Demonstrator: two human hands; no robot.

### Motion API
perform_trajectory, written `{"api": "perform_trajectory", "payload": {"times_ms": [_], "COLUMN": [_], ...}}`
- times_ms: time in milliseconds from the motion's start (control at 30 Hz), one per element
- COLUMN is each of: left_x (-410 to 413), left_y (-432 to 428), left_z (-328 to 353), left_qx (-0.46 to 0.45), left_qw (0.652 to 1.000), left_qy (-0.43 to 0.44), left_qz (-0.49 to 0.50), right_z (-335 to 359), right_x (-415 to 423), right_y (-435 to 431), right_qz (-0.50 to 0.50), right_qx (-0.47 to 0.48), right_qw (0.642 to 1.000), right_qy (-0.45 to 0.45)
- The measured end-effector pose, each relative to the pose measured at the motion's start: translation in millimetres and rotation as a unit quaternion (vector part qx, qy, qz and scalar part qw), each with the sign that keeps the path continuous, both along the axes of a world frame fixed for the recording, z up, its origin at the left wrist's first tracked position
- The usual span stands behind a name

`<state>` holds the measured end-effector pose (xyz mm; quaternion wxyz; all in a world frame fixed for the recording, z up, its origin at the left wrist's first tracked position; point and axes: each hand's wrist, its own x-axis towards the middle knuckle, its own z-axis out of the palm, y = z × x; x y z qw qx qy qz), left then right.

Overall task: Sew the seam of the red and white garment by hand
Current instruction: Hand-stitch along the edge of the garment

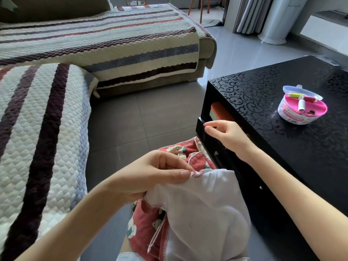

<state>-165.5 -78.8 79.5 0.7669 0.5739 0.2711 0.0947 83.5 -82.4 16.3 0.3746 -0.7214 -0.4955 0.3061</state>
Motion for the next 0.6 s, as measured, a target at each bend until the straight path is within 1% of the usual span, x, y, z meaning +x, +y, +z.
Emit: {"api": "perform_trajectory", "payload": {"times_ms": [33, 67, 133, 200, 267, 367, 467, 533, 600], "left_x": [0, 1, 1, 2, 3, 3, 2, 1, 1], "left_y": [1, 1, 2, 3, 3, 3, 4, 4, 3], "left_z": [0, 0, 0, 0, 0, -1, -1, -1, 0], "left_qx": [-0.002, -0.003, -0.002, 0.007, 0.013, 0.015, 0.005, -0.003, -0.007], "left_qw": [1.0, 1.0, 1.0, 1.0, 1.0, 1.0, 1.0, 1.0, 0.999], "left_qy": [-0.002, -0.003, -0.004, -0.004, -0.006, -0.008, -0.007, -0.007, -0.012], "left_qz": [-0.001, -0.001, -0.002, -0.004, -0.006, -0.006, -0.01, -0.015, -0.03], "right_z": [19, 34, 53, 57, 56, 53, 58, 62, 60], "right_x": [-14, -24, -36, -40, -41, -41, -41, -42, -38], "right_y": [-13, -24, -40, -45, -46, -46, -43, -38, -30], "right_qz": [0.079, 0.156, 0.268, 0.321, 0.32, 0.299, 0.297, 0.266, 0.21], "right_qx": [0.003, -0.009, -0.042, -0.058, -0.06, -0.043, -0.02, -0.002, 0.027], "right_qw": [0.993, 0.977, 0.945, 0.929, 0.928, 0.929, 0.931, 0.944, 0.966], "right_qy": [0.092, 0.147, 0.181, 0.178, 0.18, 0.214, 0.209, 0.196, 0.148]}}
